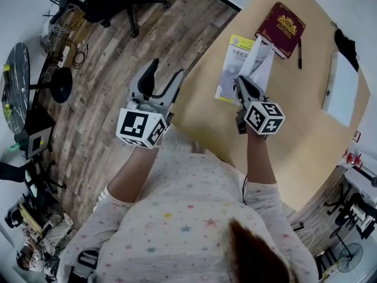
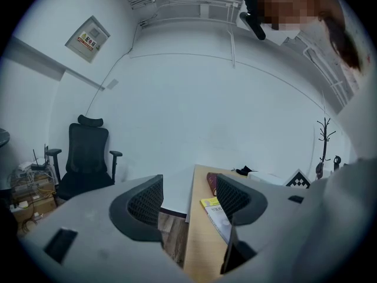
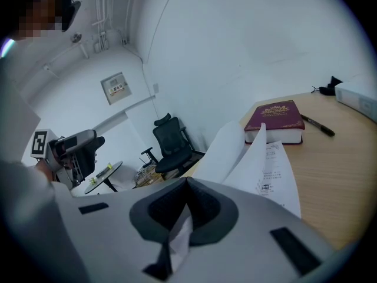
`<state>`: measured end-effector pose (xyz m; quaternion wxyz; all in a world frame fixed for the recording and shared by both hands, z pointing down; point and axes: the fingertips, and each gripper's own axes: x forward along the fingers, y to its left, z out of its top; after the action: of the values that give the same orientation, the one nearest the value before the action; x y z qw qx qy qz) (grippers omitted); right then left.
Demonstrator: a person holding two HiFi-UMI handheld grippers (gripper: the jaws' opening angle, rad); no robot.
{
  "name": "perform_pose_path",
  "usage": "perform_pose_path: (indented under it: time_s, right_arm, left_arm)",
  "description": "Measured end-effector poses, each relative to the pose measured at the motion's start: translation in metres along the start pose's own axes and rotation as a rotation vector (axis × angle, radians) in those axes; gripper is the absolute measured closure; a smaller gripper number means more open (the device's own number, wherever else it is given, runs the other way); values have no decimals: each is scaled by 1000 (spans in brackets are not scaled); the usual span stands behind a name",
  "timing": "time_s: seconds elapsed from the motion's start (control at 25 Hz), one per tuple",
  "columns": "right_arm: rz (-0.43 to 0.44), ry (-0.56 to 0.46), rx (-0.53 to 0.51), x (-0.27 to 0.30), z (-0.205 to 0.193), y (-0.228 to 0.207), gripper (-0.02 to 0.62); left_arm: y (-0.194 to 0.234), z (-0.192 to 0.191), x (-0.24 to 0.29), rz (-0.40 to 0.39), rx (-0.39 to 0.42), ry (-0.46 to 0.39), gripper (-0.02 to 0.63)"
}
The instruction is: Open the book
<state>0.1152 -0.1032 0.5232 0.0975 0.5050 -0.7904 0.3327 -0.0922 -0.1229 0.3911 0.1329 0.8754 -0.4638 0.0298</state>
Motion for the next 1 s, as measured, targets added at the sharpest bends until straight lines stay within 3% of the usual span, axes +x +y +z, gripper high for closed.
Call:
perform_pose_path:
  time_s: [1.0]
  right_arm:
    - [165, 20, -54, 37, 10, 61, 594]
  left_arm:
    - [12, -1, -7, 50, -4, -5, 347]
